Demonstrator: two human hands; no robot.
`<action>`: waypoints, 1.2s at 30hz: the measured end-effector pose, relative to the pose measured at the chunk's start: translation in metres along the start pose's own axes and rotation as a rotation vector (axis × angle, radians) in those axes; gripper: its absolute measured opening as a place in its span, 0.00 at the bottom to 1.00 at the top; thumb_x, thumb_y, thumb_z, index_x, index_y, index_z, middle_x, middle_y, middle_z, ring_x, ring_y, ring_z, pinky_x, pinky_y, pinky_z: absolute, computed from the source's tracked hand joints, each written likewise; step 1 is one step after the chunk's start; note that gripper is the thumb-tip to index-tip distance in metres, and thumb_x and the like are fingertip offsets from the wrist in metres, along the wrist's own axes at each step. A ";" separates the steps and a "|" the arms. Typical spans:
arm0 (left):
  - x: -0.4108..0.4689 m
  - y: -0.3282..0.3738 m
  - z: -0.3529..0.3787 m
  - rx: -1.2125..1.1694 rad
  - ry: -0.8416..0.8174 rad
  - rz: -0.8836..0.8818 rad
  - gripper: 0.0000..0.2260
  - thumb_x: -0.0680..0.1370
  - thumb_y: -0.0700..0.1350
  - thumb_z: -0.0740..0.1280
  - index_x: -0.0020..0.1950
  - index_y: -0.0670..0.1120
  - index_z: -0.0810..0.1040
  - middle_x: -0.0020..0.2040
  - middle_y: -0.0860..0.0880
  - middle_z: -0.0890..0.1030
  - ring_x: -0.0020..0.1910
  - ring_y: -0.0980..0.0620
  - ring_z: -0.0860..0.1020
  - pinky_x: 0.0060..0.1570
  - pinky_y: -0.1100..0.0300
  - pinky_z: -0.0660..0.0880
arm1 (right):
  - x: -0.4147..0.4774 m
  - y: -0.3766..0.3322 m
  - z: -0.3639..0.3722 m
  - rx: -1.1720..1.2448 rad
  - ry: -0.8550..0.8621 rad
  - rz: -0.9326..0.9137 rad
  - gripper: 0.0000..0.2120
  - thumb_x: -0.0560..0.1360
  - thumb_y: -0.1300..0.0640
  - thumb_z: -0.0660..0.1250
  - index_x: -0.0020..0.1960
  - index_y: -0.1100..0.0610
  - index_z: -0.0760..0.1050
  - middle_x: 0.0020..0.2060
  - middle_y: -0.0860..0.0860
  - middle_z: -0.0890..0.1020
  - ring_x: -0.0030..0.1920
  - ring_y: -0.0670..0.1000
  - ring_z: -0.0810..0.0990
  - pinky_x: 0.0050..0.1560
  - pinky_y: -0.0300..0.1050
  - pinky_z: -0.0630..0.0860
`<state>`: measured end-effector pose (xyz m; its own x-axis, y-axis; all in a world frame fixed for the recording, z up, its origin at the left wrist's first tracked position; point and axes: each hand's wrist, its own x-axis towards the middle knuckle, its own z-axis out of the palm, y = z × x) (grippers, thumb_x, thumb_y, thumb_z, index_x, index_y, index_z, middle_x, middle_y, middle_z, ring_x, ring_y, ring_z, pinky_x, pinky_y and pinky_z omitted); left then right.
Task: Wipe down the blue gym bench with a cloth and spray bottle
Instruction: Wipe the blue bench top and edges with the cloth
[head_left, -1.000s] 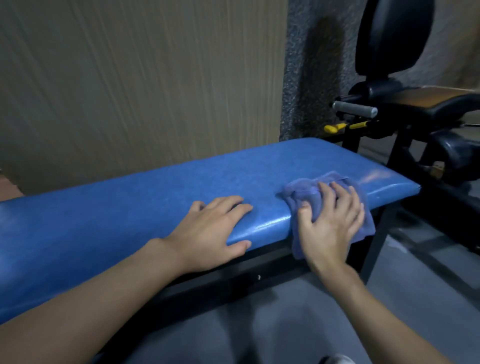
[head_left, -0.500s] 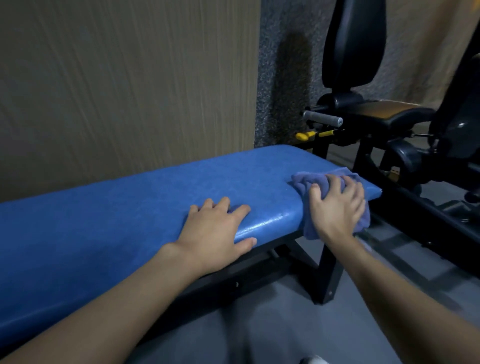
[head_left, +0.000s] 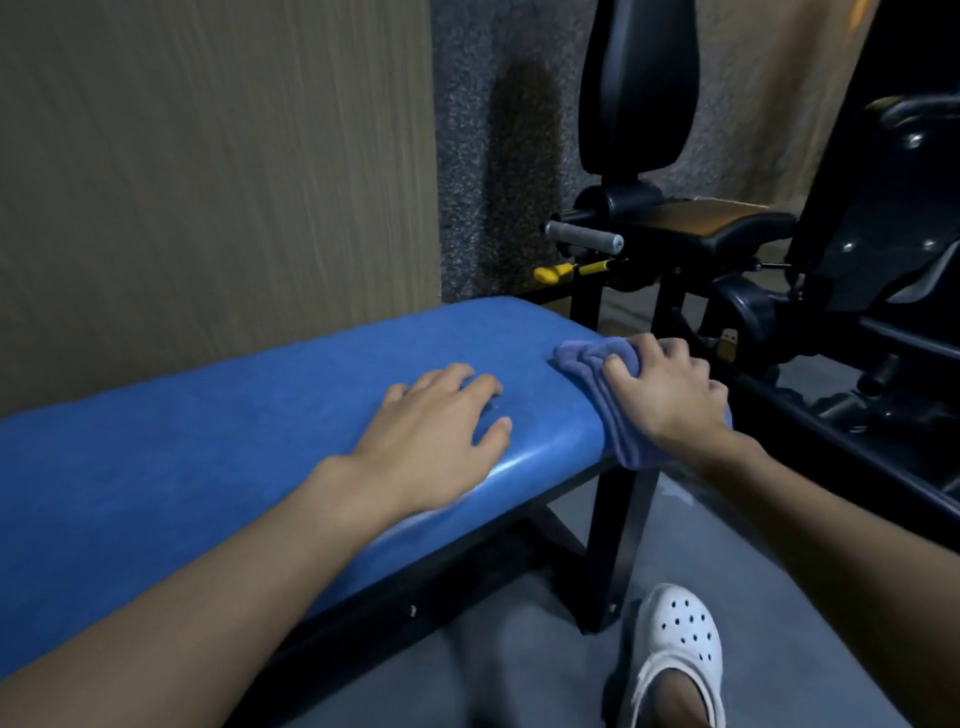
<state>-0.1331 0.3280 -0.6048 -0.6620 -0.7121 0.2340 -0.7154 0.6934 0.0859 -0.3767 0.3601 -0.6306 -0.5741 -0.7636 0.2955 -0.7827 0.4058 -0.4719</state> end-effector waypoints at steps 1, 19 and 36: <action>0.010 0.004 0.002 0.000 -0.029 -0.002 0.20 0.80 0.59 0.54 0.70 0.54 0.68 0.67 0.52 0.71 0.67 0.48 0.70 0.63 0.47 0.67 | 0.004 0.003 -0.002 -0.016 -0.020 0.006 0.24 0.74 0.37 0.52 0.64 0.47 0.66 0.65 0.54 0.69 0.65 0.62 0.67 0.66 0.63 0.61; 0.051 0.014 0.000 0.138 -0.092 -0.104 0.21 0.77 0.66 0.49 0.65 0.60 0.68 0.57 0.53 0.71 0.58 0.47 0.71 0.59 0.48 0.69 | 0.063 0.003 -0.015 -0.090 -0.403 -0.142 0.38 0.69 0.24 0.49 0.69 0.49 0.62 0.65 0.56 0.66 0.62 0.63 0.72 0.61 0.59 0.68; 0.112 -0.007 0.017 0.088 -0.175 -0.184 0.25 0.79 0.65 0.53 0.74 0.61 0.62 0.67 0.54 0.69 0.66 0.47 0.67 0.66 0.45 0.65 | 0.140 -0.016 0.022 0.025 -0.626 -0.349 0.33 0.70 0.31 0.60 0.71 0.43 0.60 0.58 0.52 0.65 0.63 0.58 0.73 0.67 0.49 0.65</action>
<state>-0.2064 0.2415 -0.5953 -0.5422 -0.8387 0.0504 -0.8388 0.5438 0.0247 -0.4393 0.2356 -0.6000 -0.0395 -0.9946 -0.0961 -0.8855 0.0794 -0.4578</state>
